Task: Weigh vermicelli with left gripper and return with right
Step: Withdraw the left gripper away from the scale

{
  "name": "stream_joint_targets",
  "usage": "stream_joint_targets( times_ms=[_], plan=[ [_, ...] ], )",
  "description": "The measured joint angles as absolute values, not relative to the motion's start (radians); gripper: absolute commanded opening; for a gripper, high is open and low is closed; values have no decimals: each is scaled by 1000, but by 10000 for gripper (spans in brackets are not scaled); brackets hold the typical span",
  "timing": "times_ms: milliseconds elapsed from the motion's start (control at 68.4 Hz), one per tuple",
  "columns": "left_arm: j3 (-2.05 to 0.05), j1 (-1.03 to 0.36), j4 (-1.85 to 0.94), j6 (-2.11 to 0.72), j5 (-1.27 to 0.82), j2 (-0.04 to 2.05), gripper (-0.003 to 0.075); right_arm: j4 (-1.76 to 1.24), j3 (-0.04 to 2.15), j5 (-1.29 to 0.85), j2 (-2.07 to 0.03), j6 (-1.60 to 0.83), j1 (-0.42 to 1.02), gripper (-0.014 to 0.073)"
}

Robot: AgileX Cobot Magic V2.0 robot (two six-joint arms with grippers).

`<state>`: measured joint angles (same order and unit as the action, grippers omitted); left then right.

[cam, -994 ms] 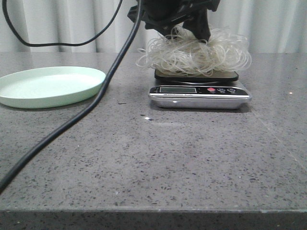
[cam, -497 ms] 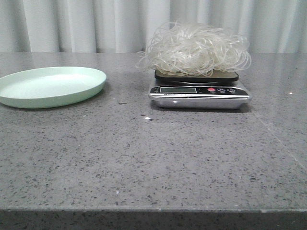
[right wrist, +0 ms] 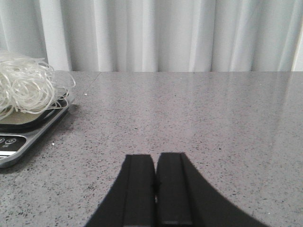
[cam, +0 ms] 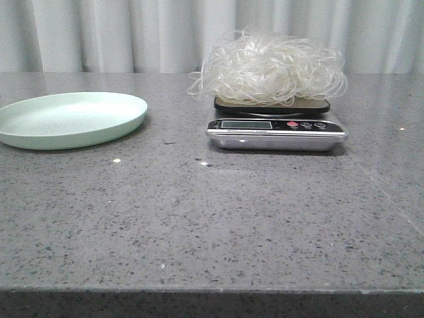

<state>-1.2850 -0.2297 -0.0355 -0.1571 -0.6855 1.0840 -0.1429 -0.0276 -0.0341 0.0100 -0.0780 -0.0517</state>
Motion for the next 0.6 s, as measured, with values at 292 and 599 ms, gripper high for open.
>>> stream_joint_targets(
  times_ms=[292,599],
  plan=[
    [-799,-84,-25,-153,-578,655,134,-143,-28,-34,10,-78,-52,151],
    [-474,-4,-25,-152,-478,276,134,-143,-28,-28,10,-78,-52,151]
  ],
)
